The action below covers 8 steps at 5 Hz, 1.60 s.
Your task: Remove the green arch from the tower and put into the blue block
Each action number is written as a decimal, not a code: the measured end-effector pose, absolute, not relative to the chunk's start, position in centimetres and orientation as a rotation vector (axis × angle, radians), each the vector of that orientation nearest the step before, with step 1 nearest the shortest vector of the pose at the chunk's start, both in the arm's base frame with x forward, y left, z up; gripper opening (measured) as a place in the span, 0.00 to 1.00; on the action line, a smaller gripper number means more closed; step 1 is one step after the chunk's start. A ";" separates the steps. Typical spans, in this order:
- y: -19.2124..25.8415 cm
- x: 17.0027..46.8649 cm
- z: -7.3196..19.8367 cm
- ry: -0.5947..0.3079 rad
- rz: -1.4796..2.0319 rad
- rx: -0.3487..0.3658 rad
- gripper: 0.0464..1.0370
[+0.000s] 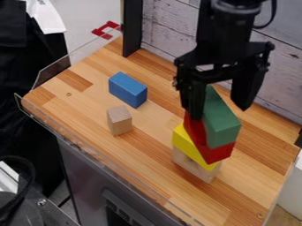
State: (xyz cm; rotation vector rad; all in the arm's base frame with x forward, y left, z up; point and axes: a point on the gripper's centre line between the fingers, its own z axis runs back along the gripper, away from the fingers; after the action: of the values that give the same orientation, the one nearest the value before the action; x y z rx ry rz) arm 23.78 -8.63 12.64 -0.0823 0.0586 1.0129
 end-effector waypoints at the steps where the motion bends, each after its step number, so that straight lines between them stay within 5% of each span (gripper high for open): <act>1: -8.6 23.8 12.0 0.083 1.005 -0.075 0.63; 2: -8.7 24.0 11.9 0.087 1.002 -0.089 0.54; 5: -6.6 25.6 14.2 0.111 0.989 -0.061 0.54; 7: -1.4 26.4 15.9 0.114 1.124 -0.068 0.54; 8: 1.9 26.5 14.4 0.098 1.271 -0.080 0.54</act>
State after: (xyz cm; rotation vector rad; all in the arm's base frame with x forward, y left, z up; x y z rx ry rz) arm 26.52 1.85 14.44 -0.0801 0.0983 1.2708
